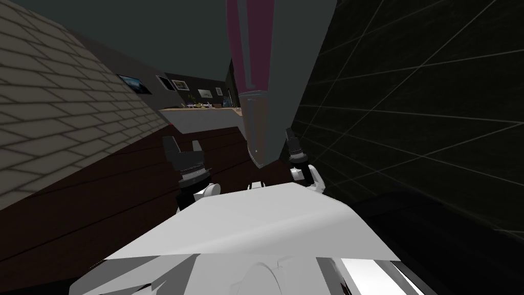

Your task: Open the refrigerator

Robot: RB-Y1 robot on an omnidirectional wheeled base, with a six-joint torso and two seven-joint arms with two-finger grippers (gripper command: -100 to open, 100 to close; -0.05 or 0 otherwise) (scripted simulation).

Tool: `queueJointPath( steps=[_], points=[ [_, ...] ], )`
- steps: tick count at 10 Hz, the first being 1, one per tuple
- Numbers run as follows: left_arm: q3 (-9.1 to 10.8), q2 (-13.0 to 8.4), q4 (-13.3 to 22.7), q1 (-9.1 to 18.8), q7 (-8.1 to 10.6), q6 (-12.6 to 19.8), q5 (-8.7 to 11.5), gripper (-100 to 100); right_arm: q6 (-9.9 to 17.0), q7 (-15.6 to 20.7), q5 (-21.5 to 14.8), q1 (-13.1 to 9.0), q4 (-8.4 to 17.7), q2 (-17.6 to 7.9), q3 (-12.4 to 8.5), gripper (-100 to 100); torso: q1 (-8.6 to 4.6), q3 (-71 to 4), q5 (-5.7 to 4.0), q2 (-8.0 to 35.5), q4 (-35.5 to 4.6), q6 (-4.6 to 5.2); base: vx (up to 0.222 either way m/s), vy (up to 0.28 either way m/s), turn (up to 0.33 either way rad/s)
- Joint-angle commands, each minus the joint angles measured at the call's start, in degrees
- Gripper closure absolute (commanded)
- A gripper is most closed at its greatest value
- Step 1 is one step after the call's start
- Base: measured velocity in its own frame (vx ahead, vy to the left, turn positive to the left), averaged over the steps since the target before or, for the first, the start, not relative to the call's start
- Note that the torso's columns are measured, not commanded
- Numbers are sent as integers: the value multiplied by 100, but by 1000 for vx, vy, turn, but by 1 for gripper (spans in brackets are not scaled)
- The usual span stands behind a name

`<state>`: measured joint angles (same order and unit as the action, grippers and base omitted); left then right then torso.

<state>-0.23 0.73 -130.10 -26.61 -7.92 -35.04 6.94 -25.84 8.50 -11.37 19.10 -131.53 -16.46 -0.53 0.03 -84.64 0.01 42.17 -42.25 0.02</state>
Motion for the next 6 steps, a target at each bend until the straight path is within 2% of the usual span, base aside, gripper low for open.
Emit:
queueJointPath(
  steps=[1,2,3,4,5,6],
  points=[
    [-1,0,0,1,0,0,0,0,60,22,-434,-307,-25,-307,34,-100,3,2,0,4,0,-6,86,62,-180],
    [0,0,0,0,0,0,0,0,60,22,-524,-307,-25,-307,34,-100,2,6,1,10,-3,0,71,37,-87],
    [-1,0,0,1,0,0,0,0,82,40,-736,-487,-49,-496,64,-100,-8,11,-2,18,-4,-3,94,31,-199],
    [0,0,0,0,0,0,0,0,82,40,-817,-487,-49,-496,64,-100,-10,8,-3,11,-4,1,71,40,-98],
    [0,0,0,1,0,0,0,0,105,58,-1025,-675,-72,-688,98,-100,-5,10,-2,17,-4,-4,79,36,-172],
    [0,0,0,1,0,0,0,0,105,58,-1117,-675,-72,-688,98,-100,-4,8,-1,13,-4,0,71,37,-117]
  ],
)
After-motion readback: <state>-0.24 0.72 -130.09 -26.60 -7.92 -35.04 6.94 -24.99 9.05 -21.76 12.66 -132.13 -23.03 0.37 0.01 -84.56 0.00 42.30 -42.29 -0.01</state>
